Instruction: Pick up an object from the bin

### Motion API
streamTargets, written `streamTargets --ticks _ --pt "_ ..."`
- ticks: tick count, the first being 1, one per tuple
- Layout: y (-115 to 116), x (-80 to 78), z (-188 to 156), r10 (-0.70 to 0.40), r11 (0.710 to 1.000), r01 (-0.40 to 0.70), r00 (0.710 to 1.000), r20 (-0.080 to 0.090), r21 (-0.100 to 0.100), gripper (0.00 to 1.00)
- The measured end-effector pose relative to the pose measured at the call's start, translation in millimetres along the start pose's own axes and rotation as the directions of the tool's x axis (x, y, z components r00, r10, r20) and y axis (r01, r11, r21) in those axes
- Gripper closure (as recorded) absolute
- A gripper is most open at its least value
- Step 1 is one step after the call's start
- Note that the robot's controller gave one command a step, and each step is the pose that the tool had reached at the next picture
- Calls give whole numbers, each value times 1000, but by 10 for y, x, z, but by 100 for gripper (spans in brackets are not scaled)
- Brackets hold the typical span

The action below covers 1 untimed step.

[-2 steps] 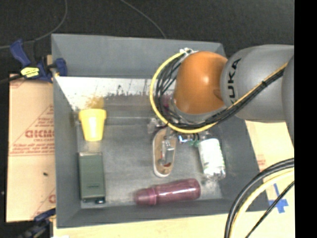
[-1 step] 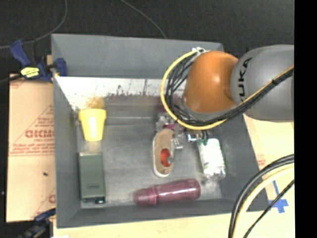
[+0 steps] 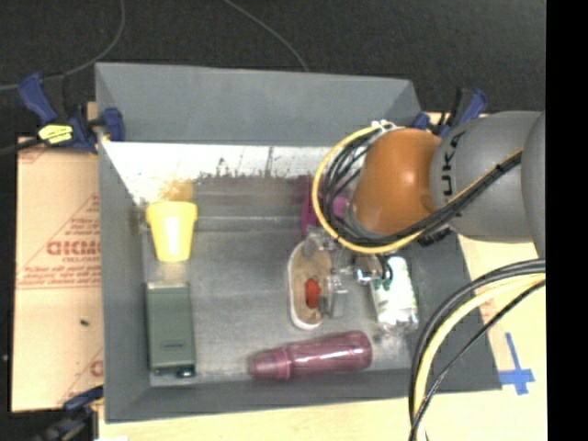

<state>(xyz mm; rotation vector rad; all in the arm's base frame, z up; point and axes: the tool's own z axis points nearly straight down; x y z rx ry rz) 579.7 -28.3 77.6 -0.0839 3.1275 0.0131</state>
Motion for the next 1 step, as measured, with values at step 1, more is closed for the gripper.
streamTargets --ticks 1 --pt "-16 -420 -21 -200 980 200 980 3 3 100"
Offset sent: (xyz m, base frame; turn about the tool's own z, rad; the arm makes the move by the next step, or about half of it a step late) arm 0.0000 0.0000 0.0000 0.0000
